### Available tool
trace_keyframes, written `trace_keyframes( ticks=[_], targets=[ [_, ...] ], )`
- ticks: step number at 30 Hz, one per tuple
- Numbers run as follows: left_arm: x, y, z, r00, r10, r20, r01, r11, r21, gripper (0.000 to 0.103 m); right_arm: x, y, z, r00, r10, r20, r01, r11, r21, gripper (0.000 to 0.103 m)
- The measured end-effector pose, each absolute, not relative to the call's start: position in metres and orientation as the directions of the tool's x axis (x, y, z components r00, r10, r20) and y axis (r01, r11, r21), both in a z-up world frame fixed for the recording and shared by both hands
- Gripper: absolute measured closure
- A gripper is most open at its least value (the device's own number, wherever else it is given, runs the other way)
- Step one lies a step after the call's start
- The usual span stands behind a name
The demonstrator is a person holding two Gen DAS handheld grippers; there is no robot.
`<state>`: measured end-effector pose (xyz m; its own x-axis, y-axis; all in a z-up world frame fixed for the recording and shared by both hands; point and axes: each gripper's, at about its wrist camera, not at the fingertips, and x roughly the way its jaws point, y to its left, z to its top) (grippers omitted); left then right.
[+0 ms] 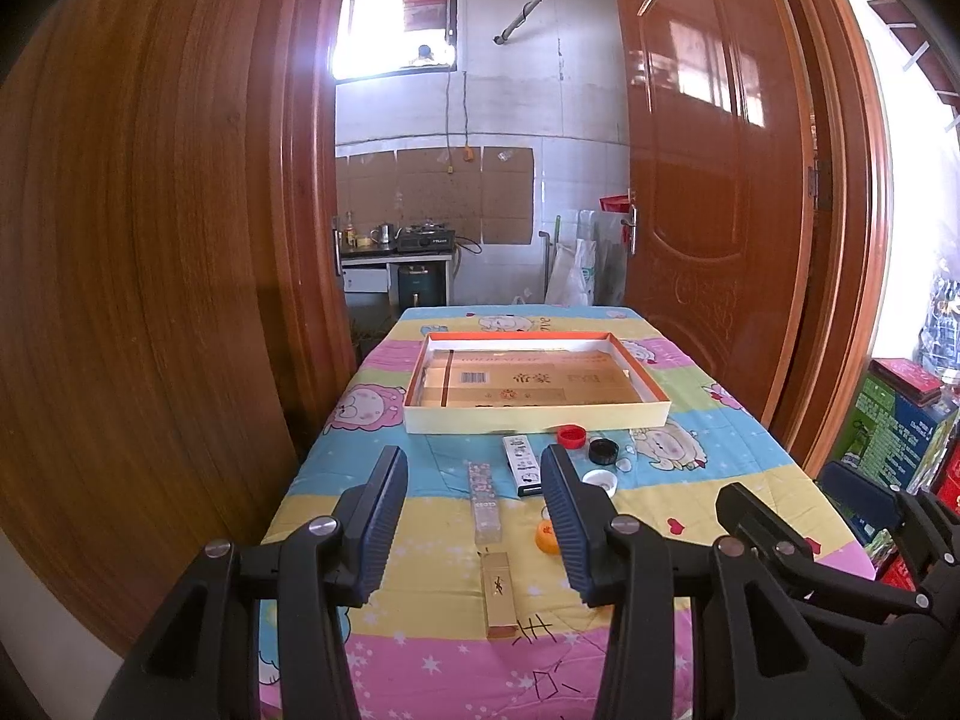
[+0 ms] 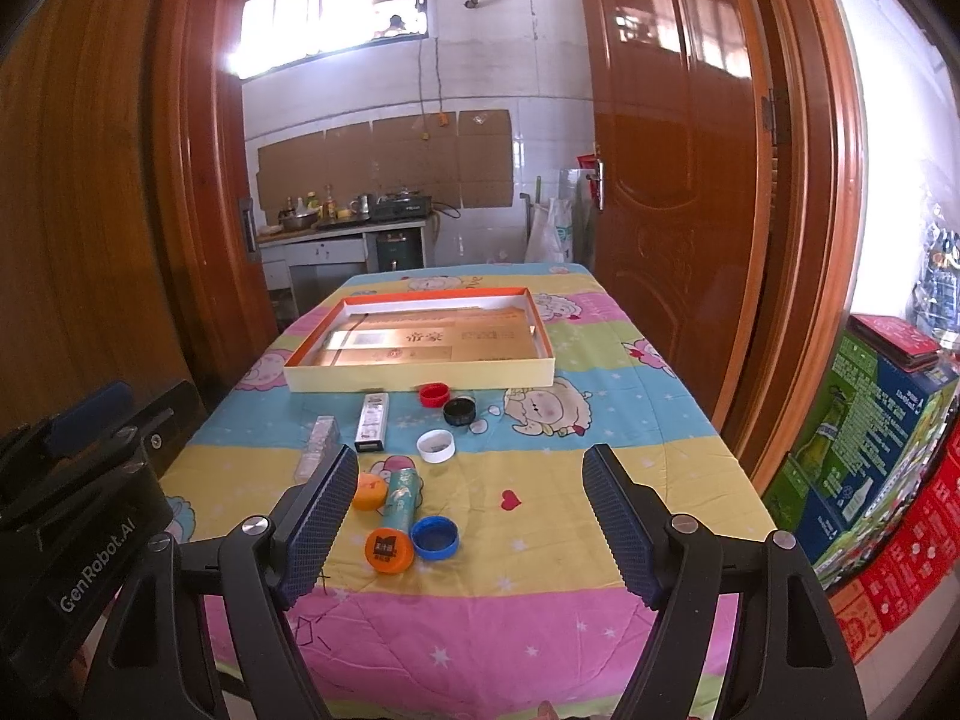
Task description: Organize rigid objects
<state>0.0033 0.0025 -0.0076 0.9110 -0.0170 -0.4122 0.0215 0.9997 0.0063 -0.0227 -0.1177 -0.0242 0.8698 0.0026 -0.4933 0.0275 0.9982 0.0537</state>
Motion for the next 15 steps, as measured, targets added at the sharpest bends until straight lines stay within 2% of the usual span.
trace_keyframes(
  ticks=[15],
  targets=[
    [0.0030,0.0017,-0.0077,0.910,-0.018,-0.414,0.022,1.000,0.005,0.057,-0.0230,-0.1169,-0.0243,0.870,0.003,-0.493,0.027,0.998,0.054,0.024]
  ],
)
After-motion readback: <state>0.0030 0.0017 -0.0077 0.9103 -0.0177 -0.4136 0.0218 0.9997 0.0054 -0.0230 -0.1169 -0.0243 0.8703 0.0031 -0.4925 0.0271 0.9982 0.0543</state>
